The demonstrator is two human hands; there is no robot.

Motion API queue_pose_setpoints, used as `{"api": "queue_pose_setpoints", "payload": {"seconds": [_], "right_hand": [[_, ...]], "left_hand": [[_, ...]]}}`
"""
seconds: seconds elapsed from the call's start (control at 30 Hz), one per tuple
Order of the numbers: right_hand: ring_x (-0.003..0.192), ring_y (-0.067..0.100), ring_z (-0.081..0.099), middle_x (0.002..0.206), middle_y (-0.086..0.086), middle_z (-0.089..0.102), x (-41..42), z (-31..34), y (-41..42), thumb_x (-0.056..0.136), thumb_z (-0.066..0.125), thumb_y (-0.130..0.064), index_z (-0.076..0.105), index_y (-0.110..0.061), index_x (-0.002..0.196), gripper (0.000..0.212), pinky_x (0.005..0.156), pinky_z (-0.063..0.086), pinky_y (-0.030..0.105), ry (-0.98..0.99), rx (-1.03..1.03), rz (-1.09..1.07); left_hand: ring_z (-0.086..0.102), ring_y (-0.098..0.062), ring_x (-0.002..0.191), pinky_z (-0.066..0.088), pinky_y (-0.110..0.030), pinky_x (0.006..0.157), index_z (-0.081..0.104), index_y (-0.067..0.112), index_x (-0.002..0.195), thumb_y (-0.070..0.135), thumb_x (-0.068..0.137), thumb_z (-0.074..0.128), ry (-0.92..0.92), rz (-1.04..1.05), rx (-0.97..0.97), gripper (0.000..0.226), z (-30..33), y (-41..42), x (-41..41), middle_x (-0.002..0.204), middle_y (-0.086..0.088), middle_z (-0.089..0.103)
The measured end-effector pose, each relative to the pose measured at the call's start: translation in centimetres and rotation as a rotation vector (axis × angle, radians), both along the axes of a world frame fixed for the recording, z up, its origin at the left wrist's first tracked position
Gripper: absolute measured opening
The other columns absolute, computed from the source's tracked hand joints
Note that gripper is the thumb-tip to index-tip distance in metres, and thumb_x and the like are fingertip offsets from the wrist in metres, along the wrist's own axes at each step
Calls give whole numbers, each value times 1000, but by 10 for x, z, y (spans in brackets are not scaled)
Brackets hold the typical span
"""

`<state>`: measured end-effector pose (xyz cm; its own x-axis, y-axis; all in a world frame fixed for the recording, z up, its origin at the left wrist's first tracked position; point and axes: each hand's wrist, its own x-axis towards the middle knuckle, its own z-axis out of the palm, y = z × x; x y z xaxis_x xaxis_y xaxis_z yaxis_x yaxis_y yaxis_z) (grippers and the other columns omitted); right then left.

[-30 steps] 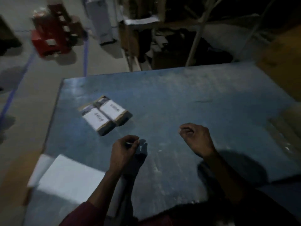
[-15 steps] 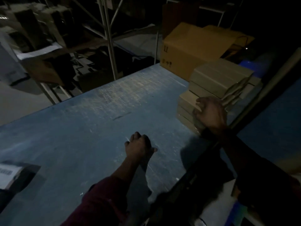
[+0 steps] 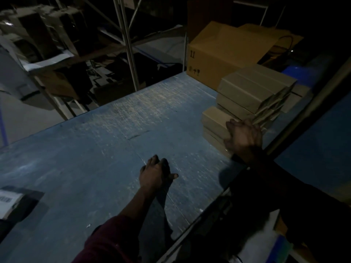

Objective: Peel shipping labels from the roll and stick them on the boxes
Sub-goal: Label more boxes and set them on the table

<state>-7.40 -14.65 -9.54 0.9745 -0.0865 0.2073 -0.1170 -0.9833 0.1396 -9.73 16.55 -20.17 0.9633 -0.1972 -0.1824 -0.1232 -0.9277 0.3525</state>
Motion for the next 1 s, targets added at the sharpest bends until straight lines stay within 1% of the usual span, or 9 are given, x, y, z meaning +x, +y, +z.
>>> {"api": "queue_pose_setpoints", "payload": {"seconds": [0.1, 0.2, 0.33, 0.4, 0.47, 0.7, 0.87, 0.93, 1.0], "right_hand": [[123, 28, 53, 136, -4, 64, -7, 2, 5, 80, 70, -48, 63, -25, 128, 53, 97, 37, 42, 19, 5, 21], [108, 30, 64, 124, 4, 74, -21, 1, 16, 67, 67, -49, 73, -16, 121, 64, 92, 46, 47, -147, 37, 157], [97, 29, 70, 117, 6, 77, -39, -10, 51, 62, 78, -50, 77, -13, 117, 67, 81, 49, 44, -380, 197, 389], [94, 28, 72, 117, 5, 77, -46, -21, 82, 64, 79, -51, 78, -13, 115, 64, 79, 51, 43, -408, 279, 525], [97, 24, 71, 118, 1, 77, -55, -35, 120, 67, 72, -54, 78, -16, 116, 62, 80, 46, 39, -395, 303, 648], [107, 22, 72, 123, -2, 75, -70, -71, 260, 69, 74, -37, 79, -16, 115, 50, 79, 49, 37, -291, 419, 1084], [107, 23, 73, 121, 0, 76, -72, -90, 330, 68, 77, -39, 79, -16, 114, 51, 79, 52, 38, -152, 451, 1310], [102, 16, 74, 117, -5, 77, -74, -86, 349, 65, 75, -49, 78, -22, 115, 56, 75, 53, 32, 18, 521, 1320], [96, 0, 72, 111, -16, 77, -74, -78, 363, 63, 79, -54, 77, -32, 117, 59, 77, 55, 24, 354, 718, 1162]], "left_hand": [[43, -28, 142, 41, -46, 109, 60, 23, 136, 75, 83, 68, -14, -4, -16, 75, 1, -1, 0, 147, -8, 47], [53, -26, 133, 49, -45, 101, 66, 29, 122, 75, 81, 65, -37, -25, -31, 62, 3, 6, -2, 135, -1, 55], [62, -25, 126, 53, -40, 98, 71, 25, 126, 75, 74, 62, -4, 47, -123, 73, -3, 43, -14, 134, -1, 65], [69, -31, 113, 55, -38, 90, 73, 19, 124, 66, 79, 65, -28, 161, -197, 66, -3, 75, -32, 127, -5, 71], [71, -33, 113, 54, -39, 93, 75, 11, 125, 52, 81, 63, -74, 276, -255, 61, 4, 109, -61, 126, -11, 73], [73, -28, 112, 54, -35, 94, 79, 18, 119, 49, 85, 62, -106, 625, -307, 49, 13, 214, -167, 121, -5, 77], [76, -10, 92, 60, -27, 83, 80, 20, 112, 41, 87, 75, -212, 813, -393, 33, 11, 251, -220, 104, 5, 80], [75, -2, 86, 62, -29, 78, 79, 23, 112, 34, 88, 76, -282, 902, -475, 25, 11, 256, -237, 100, 10, 79], [73, 3, 85, 62, -26, 76, 74, 30, 116, 23, 92, 76, -361, 1009, -572, 26, 11, 261, -250, 102, 14, 78]]}}
